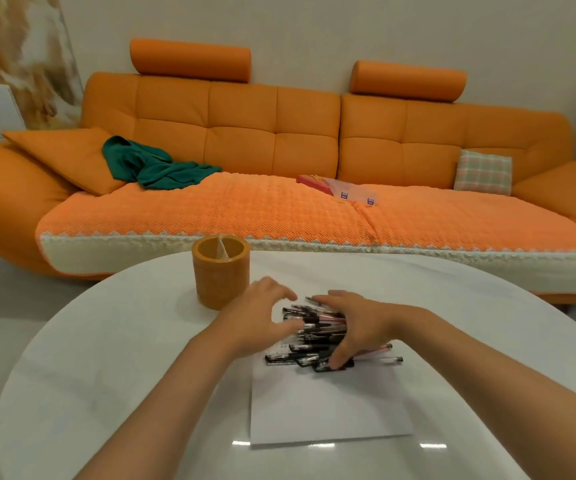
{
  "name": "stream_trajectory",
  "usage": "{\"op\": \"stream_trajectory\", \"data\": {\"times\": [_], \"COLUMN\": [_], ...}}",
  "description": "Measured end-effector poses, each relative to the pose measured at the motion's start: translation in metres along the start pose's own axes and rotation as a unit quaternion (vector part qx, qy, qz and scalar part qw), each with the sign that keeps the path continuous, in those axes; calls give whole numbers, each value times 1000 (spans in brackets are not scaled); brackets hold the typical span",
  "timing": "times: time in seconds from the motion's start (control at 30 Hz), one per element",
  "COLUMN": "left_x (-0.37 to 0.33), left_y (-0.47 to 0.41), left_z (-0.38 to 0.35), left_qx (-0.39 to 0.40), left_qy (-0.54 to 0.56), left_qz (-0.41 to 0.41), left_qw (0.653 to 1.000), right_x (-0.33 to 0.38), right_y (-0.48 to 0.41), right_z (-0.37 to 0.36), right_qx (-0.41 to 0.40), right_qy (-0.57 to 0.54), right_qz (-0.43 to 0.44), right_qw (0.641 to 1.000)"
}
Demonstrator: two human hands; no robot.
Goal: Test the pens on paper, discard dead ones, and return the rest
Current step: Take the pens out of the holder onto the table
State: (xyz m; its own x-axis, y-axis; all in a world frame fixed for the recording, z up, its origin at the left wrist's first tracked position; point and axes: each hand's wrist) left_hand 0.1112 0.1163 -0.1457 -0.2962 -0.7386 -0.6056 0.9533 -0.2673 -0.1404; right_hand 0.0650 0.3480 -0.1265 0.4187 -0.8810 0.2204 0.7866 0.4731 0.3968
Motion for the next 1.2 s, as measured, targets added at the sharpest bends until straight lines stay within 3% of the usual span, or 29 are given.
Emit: {"op": "stream_trajectory", "data": {"times": [0.07,0.17,0.37,0.7,1.0,1.13,1.2], "left_x": [0,4,5,3,0,-11,-11], "left_y": [4,8,6,5,6,9,15], "left_z": [-13,-27,-44,-55,-51,-20,-4], "left_qx": [86,131,83,23,-21,-120,-125], "left_qy": [-23,-75,-125,-112,-20,43,26], "left_qz": [19,25,-3,14,32,-18,-48], "left_qw": [996,988,989,993,999,992,991], "right_x": [-6,-14,-17,-10,-22,-1,19], "right_y": [8,6,-5,-15,-11,-3,-2], "right_z": [-11,-19,-25,-22,-15,-6,-7], "right_qx": [6,-8,-86,-118,-225,-249,-245], "right_qy": [36,38,107,161,259,242,238], "right_qz": [-11,-10,10,27,0,45,92], "right_qw": [999,999,991,980,939,937,935]}}
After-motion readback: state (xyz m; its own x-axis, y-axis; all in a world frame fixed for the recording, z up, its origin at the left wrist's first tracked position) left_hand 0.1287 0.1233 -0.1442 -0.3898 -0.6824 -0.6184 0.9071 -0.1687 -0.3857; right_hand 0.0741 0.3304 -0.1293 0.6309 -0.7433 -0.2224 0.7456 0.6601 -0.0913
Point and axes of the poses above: each hand's wrist, its own y-axis away from the middle knuckle, its own z-axis out of the back of the hand, x = y × z, and after that the axes turned 6 degrees about y, right-handed
